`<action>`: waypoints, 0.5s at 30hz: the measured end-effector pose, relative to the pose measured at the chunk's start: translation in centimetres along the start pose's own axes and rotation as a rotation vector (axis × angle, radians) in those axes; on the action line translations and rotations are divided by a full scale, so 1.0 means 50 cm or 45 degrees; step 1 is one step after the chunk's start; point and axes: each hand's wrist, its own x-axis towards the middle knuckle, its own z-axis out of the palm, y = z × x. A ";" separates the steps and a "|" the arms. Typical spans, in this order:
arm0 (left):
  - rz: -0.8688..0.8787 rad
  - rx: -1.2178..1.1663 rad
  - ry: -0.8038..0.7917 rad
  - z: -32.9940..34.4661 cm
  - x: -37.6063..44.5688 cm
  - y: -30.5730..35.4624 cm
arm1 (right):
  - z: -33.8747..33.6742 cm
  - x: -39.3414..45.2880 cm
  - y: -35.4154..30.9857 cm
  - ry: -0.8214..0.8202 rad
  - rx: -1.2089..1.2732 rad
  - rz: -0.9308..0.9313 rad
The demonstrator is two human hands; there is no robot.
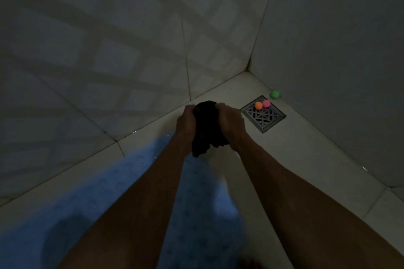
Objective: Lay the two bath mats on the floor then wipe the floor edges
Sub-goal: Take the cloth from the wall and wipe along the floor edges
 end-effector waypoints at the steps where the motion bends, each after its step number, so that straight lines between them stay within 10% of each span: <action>1: 0.016 0.022 0.018 -0.003 0.014 0.004 | 0.006 0.006 -0.007 0.023 0.113 0.030; 15: 0.205 0.389 -0.015 -0.023 0.094 0.077 | 0.033 0.114 -0.066 0.111 0.083 0.091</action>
